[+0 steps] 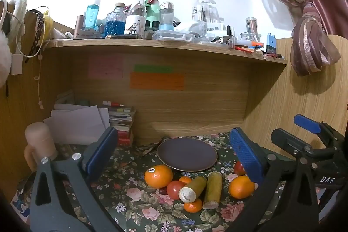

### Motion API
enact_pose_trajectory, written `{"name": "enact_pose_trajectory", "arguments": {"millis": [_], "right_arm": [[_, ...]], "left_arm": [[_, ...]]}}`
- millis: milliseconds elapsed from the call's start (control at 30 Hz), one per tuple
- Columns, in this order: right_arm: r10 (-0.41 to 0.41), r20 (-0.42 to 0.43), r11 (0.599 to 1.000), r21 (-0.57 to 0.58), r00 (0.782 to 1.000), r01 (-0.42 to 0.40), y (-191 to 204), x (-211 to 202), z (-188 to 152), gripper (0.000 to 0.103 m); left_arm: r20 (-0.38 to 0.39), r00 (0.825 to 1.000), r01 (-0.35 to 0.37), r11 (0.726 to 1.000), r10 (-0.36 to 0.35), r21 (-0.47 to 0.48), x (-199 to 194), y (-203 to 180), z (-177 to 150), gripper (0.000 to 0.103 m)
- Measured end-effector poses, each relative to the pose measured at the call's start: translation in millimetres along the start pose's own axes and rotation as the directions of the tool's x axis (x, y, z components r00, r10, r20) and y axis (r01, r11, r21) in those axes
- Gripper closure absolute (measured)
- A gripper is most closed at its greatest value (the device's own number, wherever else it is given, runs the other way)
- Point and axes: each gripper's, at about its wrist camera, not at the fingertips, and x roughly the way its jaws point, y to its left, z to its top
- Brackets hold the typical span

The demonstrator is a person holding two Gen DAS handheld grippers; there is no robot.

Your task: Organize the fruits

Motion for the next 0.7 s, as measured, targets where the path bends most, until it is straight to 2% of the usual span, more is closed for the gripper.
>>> {"name": "enact_pose_trajectory", "arguments": {"millis": [700], "right_arm": [[0.006, 0.007, 1.0, 0.006, 1.0, -0.006, 0.5, 1.2, 1.2, 0.0]], "left_arm": [[0.003, 1.0, 0.001, 1.0, -0.001, -0.001, 1.9, 2.2, -0.2, 0.0]]}}
